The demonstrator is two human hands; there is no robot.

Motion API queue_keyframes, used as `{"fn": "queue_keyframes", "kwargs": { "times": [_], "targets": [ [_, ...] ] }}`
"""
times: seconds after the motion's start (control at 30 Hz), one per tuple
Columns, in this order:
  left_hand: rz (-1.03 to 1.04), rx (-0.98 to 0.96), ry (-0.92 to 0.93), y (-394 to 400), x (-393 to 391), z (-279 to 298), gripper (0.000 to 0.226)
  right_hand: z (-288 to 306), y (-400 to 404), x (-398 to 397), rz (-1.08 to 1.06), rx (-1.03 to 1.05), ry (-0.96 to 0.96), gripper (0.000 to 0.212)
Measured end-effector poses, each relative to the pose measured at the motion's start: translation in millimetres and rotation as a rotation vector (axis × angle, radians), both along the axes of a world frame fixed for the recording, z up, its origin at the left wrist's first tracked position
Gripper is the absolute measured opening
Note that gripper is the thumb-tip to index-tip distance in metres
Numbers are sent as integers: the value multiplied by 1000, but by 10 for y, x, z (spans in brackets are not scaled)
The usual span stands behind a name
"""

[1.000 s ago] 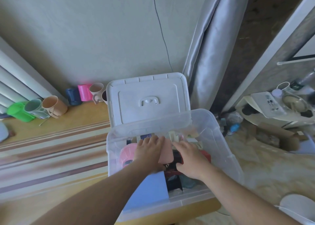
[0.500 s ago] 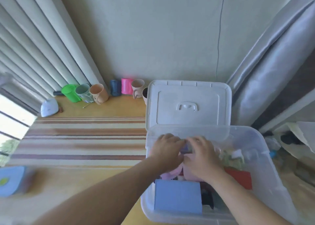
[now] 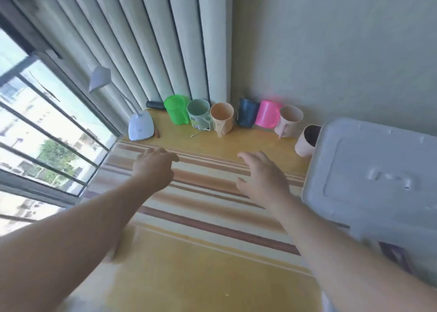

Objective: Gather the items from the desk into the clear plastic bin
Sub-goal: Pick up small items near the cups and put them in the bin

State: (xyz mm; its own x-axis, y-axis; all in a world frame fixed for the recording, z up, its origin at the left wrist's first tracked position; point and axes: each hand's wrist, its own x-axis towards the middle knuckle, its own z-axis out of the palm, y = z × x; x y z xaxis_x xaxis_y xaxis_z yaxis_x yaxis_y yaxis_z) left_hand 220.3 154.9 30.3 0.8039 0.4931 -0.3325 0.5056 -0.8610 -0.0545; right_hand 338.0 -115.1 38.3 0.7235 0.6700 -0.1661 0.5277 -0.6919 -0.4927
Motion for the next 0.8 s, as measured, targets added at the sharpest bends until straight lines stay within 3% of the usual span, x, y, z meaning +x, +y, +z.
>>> {"fn": "queue_keyframes", "kwargs": {
  "times": [0.13, 0.23, 0.33, 0.43, 0.63, 0.8],
  "targets": [
    [-63, 83, 100, 1058, 194, -477, 45, -543, 1255, 184, -8, -59, 82, 59],
    [-161, 116, 45, 1763, 493, -757, 45, -994, 1975, 419, -32, -79, 89, 58],
    [-262, 8, -39, 2207, 742, -1044, 43, -1342, 2462, 641, -62, -115, 13, 55],
    [-395, -46, -11, 2397, 935, -1295, 38, -1603, 2710, 798, -135, -174, -109, 45],
    [-393, 13, -88, 2420, 1131, -1493, 22, -1782, 2840, 863, -185, -179, -222, 12],
    [-527, 1, -77, 2322, 1060, -1448, 18, -1826, 2874, 887, -118, -307, -287, 17]
  ]
}}
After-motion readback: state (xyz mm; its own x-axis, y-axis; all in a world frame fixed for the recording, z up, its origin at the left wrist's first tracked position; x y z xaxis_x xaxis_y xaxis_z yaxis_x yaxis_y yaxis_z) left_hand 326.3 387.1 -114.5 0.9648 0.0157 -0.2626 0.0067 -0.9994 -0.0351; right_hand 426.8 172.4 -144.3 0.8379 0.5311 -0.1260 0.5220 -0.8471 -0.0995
